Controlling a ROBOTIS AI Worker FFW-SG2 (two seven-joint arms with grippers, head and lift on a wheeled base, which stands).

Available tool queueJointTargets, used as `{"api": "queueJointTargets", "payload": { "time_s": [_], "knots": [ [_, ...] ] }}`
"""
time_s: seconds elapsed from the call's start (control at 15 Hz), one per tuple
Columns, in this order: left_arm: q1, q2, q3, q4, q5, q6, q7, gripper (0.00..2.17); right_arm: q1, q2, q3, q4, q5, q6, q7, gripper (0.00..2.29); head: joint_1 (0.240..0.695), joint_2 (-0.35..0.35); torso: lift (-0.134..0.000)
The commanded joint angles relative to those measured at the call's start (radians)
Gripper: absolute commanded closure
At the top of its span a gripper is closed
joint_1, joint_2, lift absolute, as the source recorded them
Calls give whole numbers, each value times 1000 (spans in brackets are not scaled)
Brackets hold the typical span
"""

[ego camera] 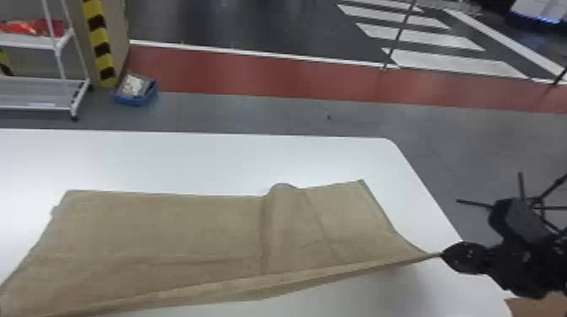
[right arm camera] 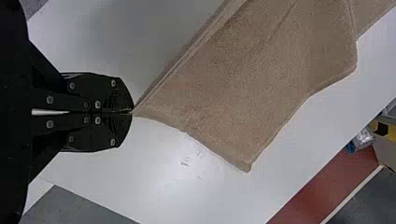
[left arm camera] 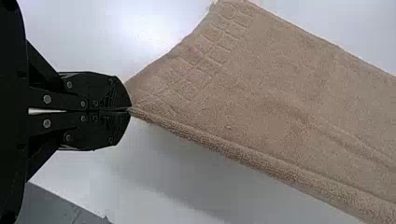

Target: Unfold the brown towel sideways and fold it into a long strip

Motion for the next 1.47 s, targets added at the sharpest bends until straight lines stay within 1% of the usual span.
{"api": "queueJointTargets", "payload": {
  "time_s": [0.0,0.07,0.2,0.27,0.4,0.53,0.67,0.73,0.87,0.93,1.13,1.33,1.4],
  "knots": [
    [25,14,2,-72,-47,108,-53,1382,8,-2,-21,-15,0,1,4,1507,695,-255,-120],
    [33,21,0,-94,-75,154,-87,1382,10,-4,-29,-17,0,-2,4,1504,695,-258,-120],
    [36,20,-20,-123,-133,203,-128,1382,12,-4,-32,-18,0,-2,4,1507,695,-267,-120],
    [39,21,-26,-131,-149,203,-139,1382,8,-4,-32,-20,0,1,4,1507,695,-269,-120],
    [12,24,-31,-141,-150,200,-142,1382,-34,-10,-21,-18,0,22,4,1507,695,-273,-120],
    [-64,26,-55,-118,-155,200,-142,1382,-97,-33,13,-3,6,108,4,1504,695,-268,-120],
    [-174,27,-103,-43,-159,200,-150,1382,-177,-50,74,45,38,151,4,1507,695,-262,-120],
    [-243,27,-126,9,-159,200,-167,1382,-225,-56,116,86,68,160,4,1507,695,-258,-120],
    [-340,26,-178,106,-169,197,-173,1382,-301,-64,191,172,129,163,4,1504,695,-241,-120],
    [-398,24,-210,167,-170,197,-191,1382,-341,-79,237,223,150,169,4,1504,695,-234,-120],
    [-533,9,-270,348,-172,197,-202,1382,-469,-82,337,342,196,185,4,1504,695,-216,-120],
    [-634,-5,-296,487,-164,182,-203,1382,-565,-82,398,438,222,197,4,1504,695,-192,-120],
    [-662,-16,-302,523,-164,179,-203,1382,-591,-82,418,464,233,197,4,1504,695,-177,-120]
  ]
}}
